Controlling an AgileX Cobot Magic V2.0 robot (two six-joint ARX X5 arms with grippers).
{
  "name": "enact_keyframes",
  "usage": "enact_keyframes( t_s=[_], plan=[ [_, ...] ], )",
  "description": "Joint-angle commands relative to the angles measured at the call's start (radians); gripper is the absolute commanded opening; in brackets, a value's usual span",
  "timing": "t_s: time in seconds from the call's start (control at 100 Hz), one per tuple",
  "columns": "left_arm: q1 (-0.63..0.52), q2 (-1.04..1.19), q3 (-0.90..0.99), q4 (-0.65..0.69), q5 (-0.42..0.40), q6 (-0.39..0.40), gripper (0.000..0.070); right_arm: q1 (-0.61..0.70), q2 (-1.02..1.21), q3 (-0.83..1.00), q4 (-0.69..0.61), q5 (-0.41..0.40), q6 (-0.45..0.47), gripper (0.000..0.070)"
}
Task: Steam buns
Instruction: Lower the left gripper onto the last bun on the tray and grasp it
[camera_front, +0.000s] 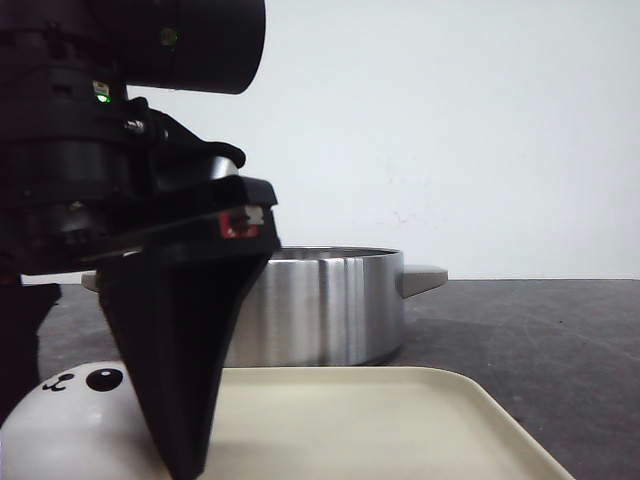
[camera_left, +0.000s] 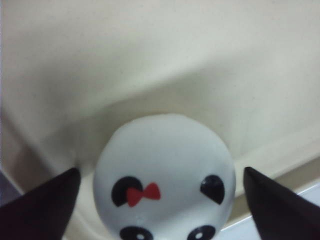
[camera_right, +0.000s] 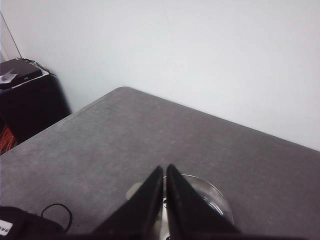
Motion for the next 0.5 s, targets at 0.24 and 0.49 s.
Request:
enact_keyframes(
  t_s=[0.24,0.49],
  plan=[
    [-0.011,0.016,0.006,-0.003,0.085,0.085,0.0010,0.012,0.006,0.017,-0.013,0.001,-0.001,0.0001],
    [-0.023,-0.093,0.077,-0.031,0.084,0.109,0.0010,0.012,0.006,0.017,-0.013,0.002,-0.002,0.0001]
  ],
)
